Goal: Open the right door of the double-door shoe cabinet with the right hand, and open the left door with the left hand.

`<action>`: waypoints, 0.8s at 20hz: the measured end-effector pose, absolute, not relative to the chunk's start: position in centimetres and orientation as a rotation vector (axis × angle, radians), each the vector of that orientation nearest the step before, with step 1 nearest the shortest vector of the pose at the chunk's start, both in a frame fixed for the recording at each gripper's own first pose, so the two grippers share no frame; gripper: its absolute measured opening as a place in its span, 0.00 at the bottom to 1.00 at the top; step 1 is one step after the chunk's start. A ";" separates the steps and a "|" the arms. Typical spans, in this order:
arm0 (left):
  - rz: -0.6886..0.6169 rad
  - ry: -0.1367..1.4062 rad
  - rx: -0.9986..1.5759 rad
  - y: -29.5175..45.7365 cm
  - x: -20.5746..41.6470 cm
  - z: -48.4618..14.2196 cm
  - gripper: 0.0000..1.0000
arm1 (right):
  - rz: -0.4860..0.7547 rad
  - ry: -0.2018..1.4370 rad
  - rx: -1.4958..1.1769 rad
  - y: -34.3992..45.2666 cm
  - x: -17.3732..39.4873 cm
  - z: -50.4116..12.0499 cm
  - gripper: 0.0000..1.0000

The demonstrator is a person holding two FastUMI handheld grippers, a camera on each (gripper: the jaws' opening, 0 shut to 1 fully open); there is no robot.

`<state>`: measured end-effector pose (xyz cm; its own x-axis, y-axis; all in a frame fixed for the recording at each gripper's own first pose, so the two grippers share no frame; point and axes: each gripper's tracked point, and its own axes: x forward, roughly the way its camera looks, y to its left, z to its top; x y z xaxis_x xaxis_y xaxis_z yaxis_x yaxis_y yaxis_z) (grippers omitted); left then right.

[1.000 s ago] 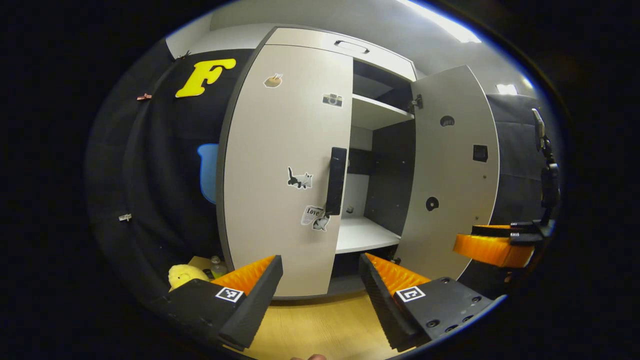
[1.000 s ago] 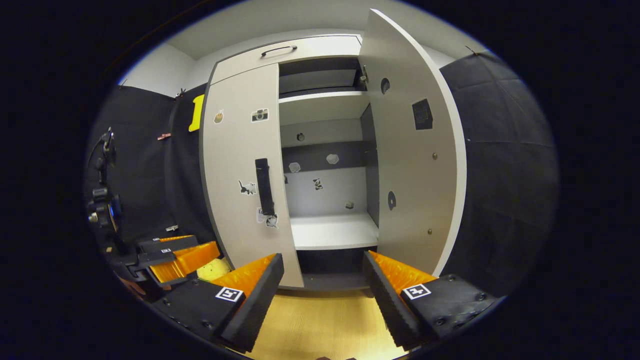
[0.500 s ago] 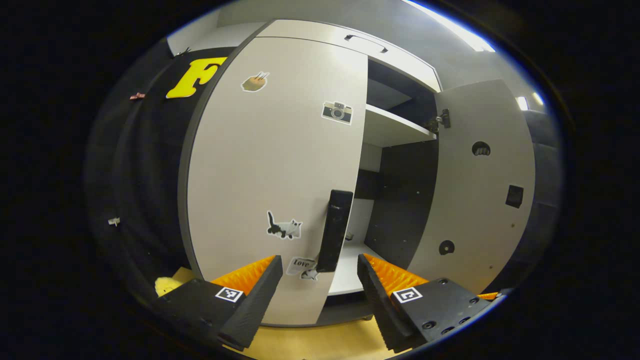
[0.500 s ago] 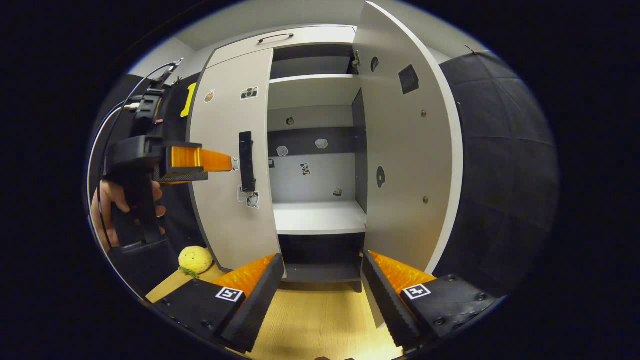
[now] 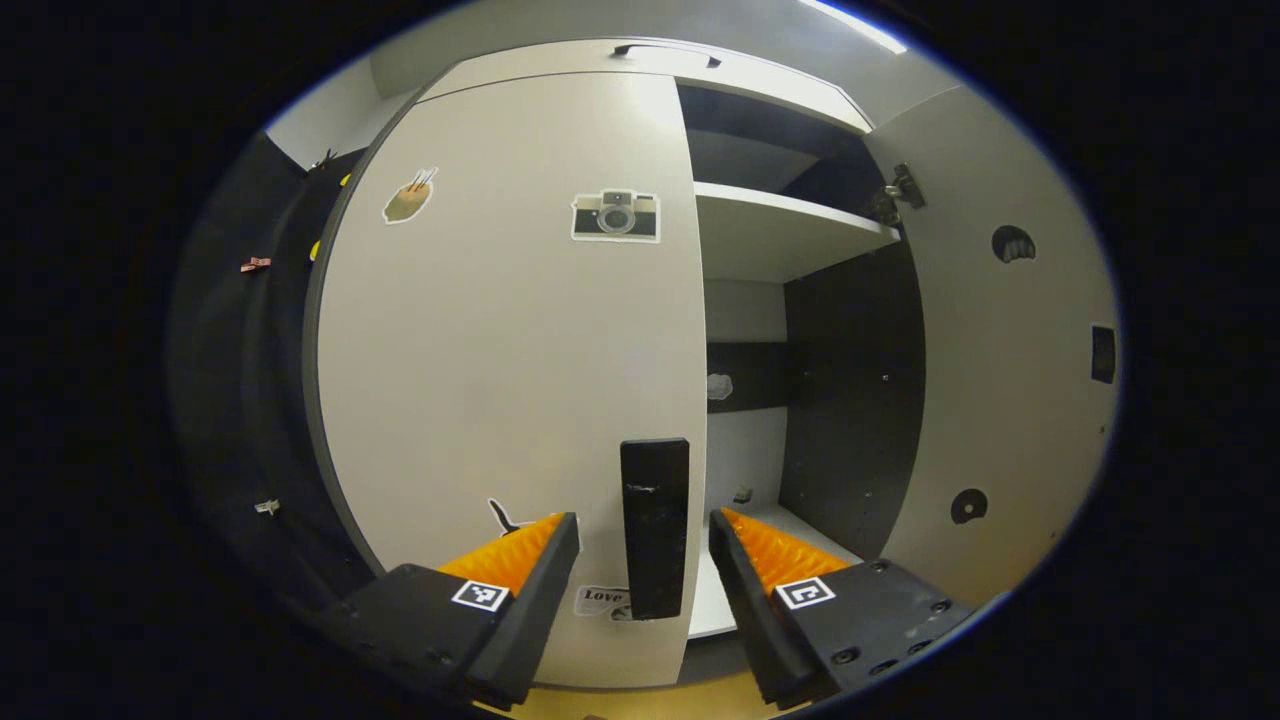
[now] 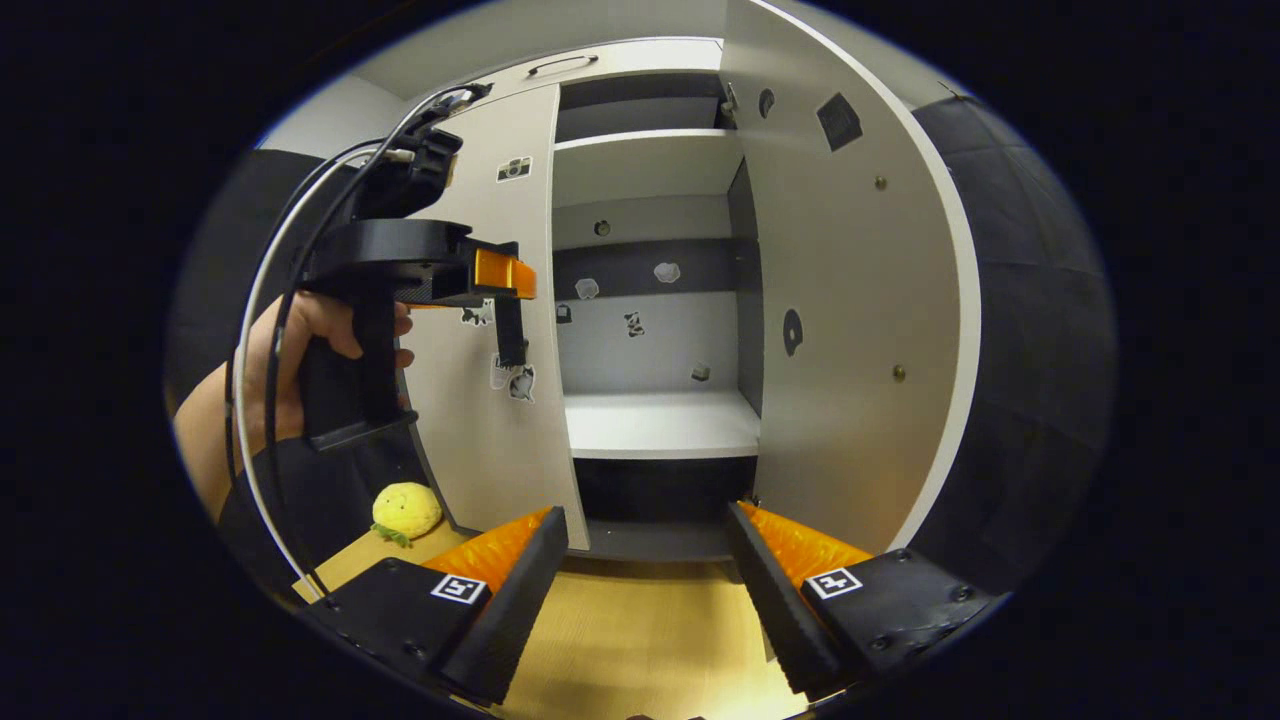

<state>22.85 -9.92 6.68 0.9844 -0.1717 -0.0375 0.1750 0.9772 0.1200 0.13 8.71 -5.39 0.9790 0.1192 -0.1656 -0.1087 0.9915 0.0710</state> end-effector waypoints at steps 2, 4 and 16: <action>-0.173 0.023 0.130 -10.3 23.6 6.5 0.72 | 0.136 0.189 0.081 9.0 0.0 -6.2 1.00; -0.167 0.048 0.127 -10.4 24.1 5.8 0.63 | 0.152 0.199 0.079 9.1 -0.1 -6.8 1.00; -0.169 0.070 0.107 -10.6 24.2 4.9 0.23 | 0.160 0.254 0.124 8.1 0.1 -8.1 0.99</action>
